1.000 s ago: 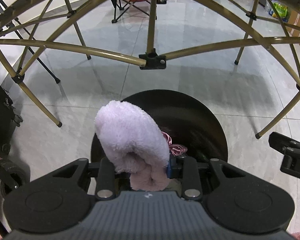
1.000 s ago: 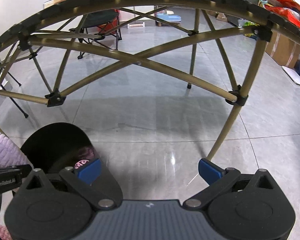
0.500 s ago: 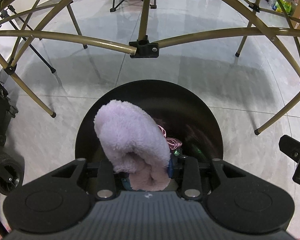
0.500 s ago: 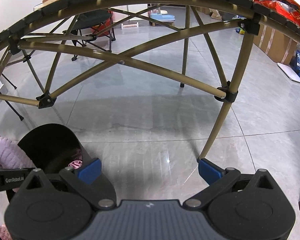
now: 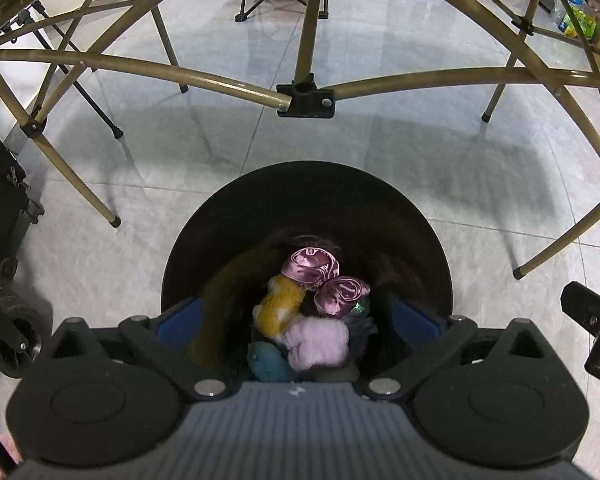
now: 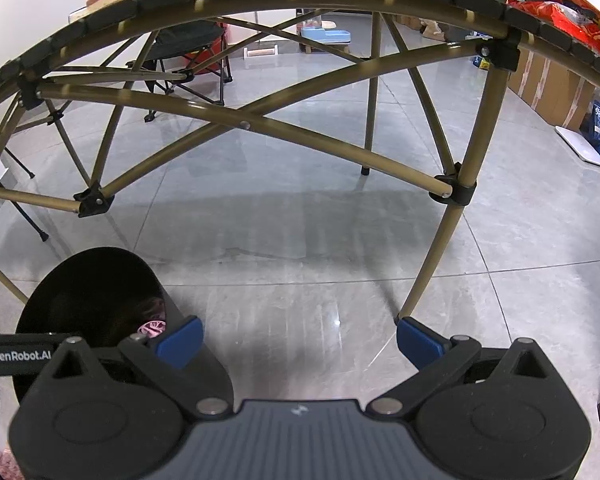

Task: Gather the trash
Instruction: 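Raise both tools away from the bin toward the table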

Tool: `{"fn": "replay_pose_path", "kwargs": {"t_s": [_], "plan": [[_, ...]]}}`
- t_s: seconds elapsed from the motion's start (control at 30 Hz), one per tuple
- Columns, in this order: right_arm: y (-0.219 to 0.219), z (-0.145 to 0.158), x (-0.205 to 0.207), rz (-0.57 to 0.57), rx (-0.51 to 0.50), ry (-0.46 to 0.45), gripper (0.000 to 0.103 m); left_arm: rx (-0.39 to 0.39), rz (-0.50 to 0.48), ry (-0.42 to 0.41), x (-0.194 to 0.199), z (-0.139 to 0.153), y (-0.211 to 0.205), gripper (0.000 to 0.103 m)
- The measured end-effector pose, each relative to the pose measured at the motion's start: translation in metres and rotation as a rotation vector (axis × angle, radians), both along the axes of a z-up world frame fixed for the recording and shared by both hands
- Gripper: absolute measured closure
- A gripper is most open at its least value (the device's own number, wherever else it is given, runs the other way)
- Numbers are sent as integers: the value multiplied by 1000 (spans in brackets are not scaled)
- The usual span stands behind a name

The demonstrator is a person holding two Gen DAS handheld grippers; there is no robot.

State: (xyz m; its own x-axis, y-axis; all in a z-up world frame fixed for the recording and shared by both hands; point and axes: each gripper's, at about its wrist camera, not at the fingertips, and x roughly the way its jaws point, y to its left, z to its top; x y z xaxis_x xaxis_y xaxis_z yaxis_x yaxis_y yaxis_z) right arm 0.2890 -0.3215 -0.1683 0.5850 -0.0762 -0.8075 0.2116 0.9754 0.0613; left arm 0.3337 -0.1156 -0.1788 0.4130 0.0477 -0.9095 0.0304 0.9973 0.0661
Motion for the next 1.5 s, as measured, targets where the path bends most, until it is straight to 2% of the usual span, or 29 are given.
{"fn": "replay_pose_path", "kwargs": {"t_s": [0.37,0.67,0.87,1.13,1.33,1.5], "plan": [[2,3,-3,12,-5,-12,0,-13,-10,-15,-5,8,0,0],[5,20,-13,26,0,-69,0,-81,18,-115,-15,36,11,0],[3,45,-19,24,50,-165,0,-113,11,-202,-26,57,15,0],[10,94,-36,73,90,-335,0,-104,-8,-380,-45,95,22,0],[24,132,-35,93,75,-477,0,-127,28,-463,-42,126,36,0],[34,159,-18,113,75,-572,0,-112,52,-528,-28,148,49,0]]}}
